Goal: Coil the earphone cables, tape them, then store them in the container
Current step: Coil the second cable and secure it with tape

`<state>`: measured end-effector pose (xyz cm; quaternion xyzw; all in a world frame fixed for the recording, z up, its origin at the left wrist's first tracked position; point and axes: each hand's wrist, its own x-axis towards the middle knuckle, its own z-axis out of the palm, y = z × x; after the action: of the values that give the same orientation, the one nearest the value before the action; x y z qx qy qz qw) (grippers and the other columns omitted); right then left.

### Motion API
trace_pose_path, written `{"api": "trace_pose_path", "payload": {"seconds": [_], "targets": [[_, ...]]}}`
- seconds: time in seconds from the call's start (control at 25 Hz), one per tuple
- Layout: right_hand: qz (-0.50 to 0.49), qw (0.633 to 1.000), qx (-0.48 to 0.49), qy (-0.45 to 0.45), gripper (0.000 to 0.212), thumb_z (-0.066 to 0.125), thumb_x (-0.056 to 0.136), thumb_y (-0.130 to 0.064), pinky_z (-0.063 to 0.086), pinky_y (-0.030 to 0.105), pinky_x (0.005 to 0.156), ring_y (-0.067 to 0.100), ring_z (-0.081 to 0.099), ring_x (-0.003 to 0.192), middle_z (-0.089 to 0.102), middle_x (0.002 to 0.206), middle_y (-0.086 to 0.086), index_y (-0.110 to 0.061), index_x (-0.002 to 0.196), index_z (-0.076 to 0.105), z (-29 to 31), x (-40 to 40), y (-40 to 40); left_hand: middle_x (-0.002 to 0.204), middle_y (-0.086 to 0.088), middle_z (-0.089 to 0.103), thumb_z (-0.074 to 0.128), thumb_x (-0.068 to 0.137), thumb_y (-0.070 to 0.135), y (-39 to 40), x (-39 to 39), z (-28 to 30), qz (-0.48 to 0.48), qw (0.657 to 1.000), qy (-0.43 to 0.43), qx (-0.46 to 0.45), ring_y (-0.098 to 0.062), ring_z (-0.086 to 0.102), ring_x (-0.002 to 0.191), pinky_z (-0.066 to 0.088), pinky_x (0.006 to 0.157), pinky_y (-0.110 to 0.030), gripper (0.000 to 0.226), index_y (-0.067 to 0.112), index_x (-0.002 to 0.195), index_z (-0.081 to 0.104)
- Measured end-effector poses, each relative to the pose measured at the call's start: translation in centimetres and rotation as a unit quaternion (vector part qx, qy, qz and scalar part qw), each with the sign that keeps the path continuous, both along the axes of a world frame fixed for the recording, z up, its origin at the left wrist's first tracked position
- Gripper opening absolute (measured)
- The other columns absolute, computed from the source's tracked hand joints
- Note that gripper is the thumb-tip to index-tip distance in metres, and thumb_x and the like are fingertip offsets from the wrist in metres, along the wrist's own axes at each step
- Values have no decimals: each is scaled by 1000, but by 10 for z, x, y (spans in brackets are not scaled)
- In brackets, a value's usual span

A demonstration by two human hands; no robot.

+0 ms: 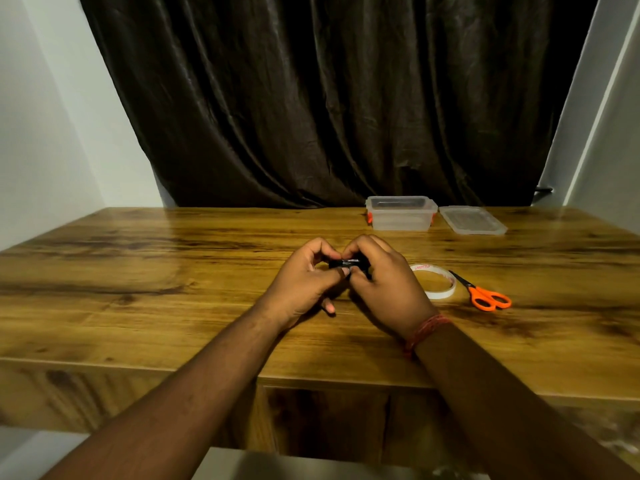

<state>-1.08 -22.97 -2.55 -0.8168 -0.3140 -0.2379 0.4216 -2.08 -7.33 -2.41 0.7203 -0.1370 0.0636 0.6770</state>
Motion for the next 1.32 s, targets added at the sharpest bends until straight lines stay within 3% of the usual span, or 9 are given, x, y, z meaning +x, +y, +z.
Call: {"api": "trace_pose_path", "payload": {"seconds": [0.2,0.28,0.44,0.68,0.88,1.0,1.08,1.2,1.32], "targets": [[-6,1000,-7,-2,21,58,87,-2,42,16,76,5,51,92,53,100,-9,-18,100,57,1,0,1,62,-16,52,66,91,8,-2,0,-4,33,998,-30,47,-21,46,44,52,44,-32,15,18,93,55],[-10,1000,-14,-1,21,57,88,-2,43,17,75,4,50,91,52,101,-10,-18,101,56,1,0,1,53,-12,46,66,90,10,-3,2,-6,63,995,-43,67,-23,43,42,53,48,-39,15,21,90,56],[-11,999,-34,-14,21,57,89,-2,43,20,76,6,50,92,51,101,-10,-18,103,55,-1,0,2,55,-15,51,64,90,10,-6,0,-5,104,986,-59,114,-29,48,45,49,39,-31,15,22,91,55],[-5,998,-53,-14,25,56,89,-2,36,5,76,0,46,93,48,105,-11,-19,107,54,-2,-1,4,51,-5,53,58,90,0,-5,2,-6,108,983,-62,134,-28,52,44,41,36,-24,24,23,91,52],[-7,999,-42,4,25,57,88,-3,36,5,79,0,46,95,49,109,-9,-18,108,55,-2,-1,4,65,-6,56,61,89,2,-5,3,-6,132,976,-93,144,-20,54,41,47,39,-28,23,24,86,55],[1,997,14,70,26,61,87,-5,43,10,78,4,53,92,54,106,-5,-21,106,55,-1,1,2,75,-6,53,63,87,2,-4,3,-5,147,971,-117,150,-18,56,41,47,37,-28,26,25,80,55],[36,982,79,170,28,63,88,-6,53,28,83,10,59,89,59,102,-1,-24,108,54,-1,1,1,81,-2,52,63,86,0,-3,2,-4,148,966,-141,161,-17,56,41,51,36,-34,28,25,78,55],[134,906,229,329,19,60,92,-4,52,48,93,22,60,90,62,95,7,-14,108,58,0,1,2,91,1,52,62,86,-3,-3,-1,-3,140,957,-182,175,-22,59,45,49,36,-29,27,22,78,56],[158,859,290,391,12,52,98,-7,51,46,94,24,62,92,66,95,11,-8,98,64,3,2,1,94,-2,52,61,85,-6,-3,-3,-3,117,952,-212,186,-18,61,49,46,38,-22,28,21,79,56]]}}
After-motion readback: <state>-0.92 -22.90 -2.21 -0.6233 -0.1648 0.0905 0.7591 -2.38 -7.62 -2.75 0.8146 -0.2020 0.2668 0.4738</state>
